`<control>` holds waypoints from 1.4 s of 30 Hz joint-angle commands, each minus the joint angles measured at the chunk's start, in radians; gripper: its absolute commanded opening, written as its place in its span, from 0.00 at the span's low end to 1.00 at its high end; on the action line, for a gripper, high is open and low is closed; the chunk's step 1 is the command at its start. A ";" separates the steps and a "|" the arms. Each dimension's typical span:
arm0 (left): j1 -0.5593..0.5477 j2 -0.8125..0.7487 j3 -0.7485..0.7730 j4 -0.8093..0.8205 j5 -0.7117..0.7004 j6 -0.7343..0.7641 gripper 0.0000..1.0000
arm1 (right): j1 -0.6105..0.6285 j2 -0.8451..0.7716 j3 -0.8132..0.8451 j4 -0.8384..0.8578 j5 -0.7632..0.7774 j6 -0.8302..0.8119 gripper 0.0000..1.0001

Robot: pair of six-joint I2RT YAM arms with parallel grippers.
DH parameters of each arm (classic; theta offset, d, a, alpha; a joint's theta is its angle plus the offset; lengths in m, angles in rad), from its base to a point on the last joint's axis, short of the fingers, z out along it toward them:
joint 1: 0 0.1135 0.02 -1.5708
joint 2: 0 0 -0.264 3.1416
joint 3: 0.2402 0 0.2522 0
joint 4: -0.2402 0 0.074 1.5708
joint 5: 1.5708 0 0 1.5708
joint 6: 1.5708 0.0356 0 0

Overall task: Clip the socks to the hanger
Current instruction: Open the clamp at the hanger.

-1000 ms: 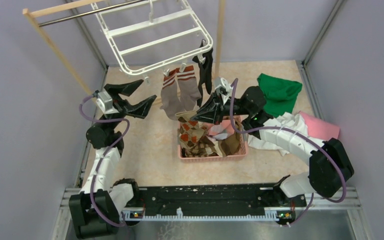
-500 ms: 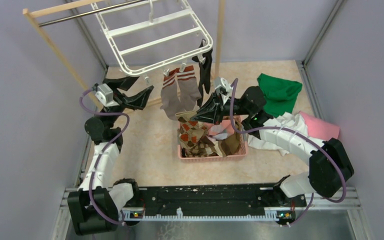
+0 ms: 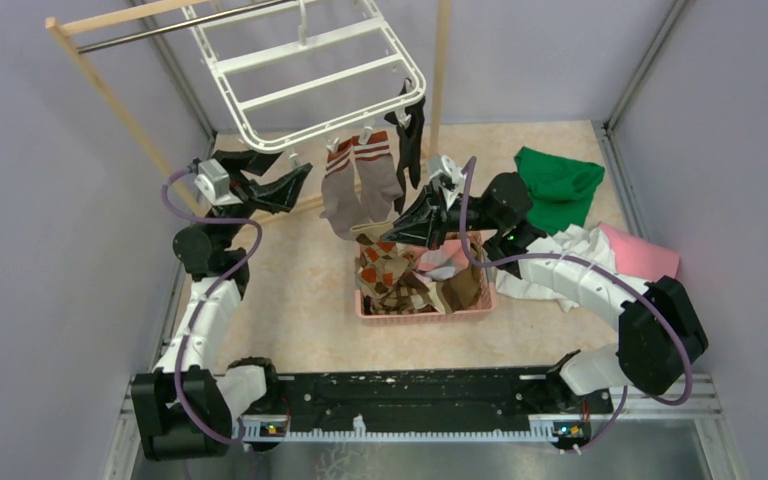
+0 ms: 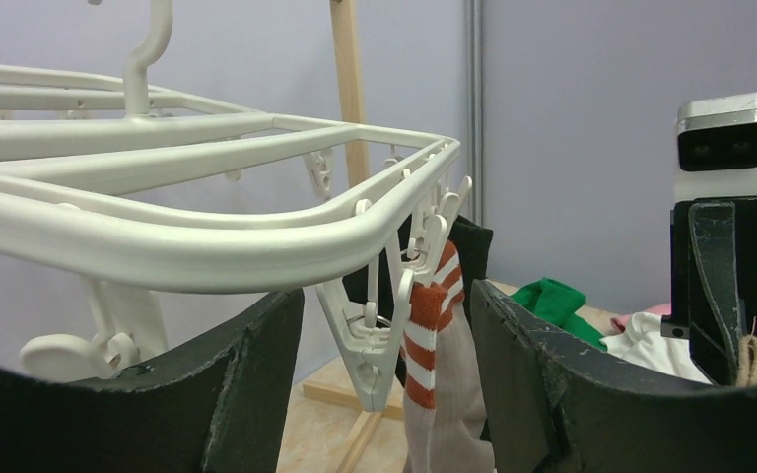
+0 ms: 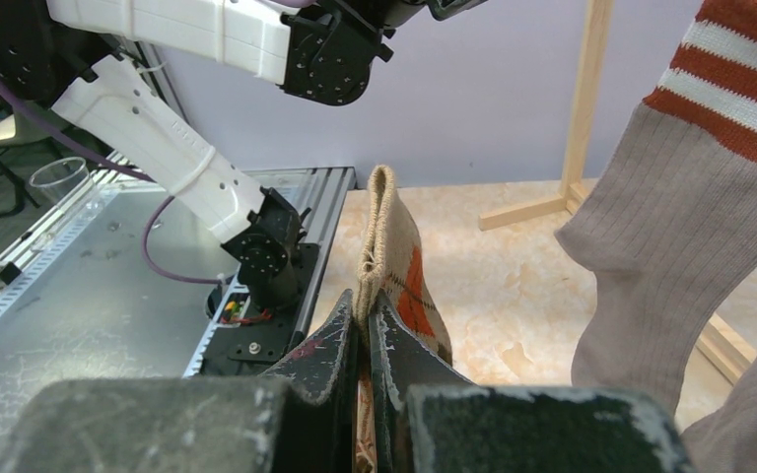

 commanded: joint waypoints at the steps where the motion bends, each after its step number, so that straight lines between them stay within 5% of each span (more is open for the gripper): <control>1: -0.015 0.010 0.042 0.046 -0.027 0.012 0.68 | 0.008 -0.003 0.046 0.059 -0.006 0.002 0.00; 24: -0.034 0.026 0.059 0.041 -0.040 -0.016 0.51 | 0.011 -0.011 0.031 0.065 -0.003 -0.002 0.00; 34: -0.035 0.023 0.064 0.036 -0.049 -0.040 0.19 | 0.013 -0.010 0.034 0.057 -0.005 -0.011 0.00; 42: -0.038 0.004 0.068 0.015 -0.071 -0.095 0.09 | 0.044 0.033 0.133 -0.119 0.041 -0.071 0.00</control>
